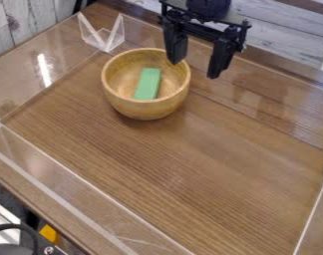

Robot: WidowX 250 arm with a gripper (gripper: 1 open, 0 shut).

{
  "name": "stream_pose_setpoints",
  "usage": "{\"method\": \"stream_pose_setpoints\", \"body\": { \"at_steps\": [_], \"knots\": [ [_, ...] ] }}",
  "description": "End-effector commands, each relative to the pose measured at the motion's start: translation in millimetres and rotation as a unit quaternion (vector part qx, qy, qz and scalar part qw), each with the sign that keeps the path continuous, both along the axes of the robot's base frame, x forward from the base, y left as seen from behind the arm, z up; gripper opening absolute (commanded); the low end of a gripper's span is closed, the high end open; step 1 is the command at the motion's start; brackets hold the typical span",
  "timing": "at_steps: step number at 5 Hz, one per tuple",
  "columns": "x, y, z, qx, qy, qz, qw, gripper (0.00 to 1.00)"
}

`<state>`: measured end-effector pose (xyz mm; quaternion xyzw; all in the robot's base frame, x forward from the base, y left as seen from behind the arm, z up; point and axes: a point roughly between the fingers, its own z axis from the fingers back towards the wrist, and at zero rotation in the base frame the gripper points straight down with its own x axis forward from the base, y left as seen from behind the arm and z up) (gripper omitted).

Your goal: Remove the green block from inside the brown bowl and put it on the table

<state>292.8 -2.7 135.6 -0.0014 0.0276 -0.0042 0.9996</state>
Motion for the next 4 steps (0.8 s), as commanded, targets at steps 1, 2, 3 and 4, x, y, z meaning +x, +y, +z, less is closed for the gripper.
{"method": "stream_pose_setpoints", "body": {
  "at_steps": [1, 2, 3, 4],
  "knots": [
    [5.7, 5, -7.7, 0.002, 0.005, -0.013, 0.9999, 0.00],
    [9.7, 34, -6.3, 0.010, 0.008, 0.042, 0.9990, 0.00],
    [16.1, 62, -7.4, 0.015, 0.009, 0.081, 0.9966, 0.00],
    [21.6, 78, -11.2, 0.020, 0.015, 0.094, 0.9952, 0.00]
  ]
}}
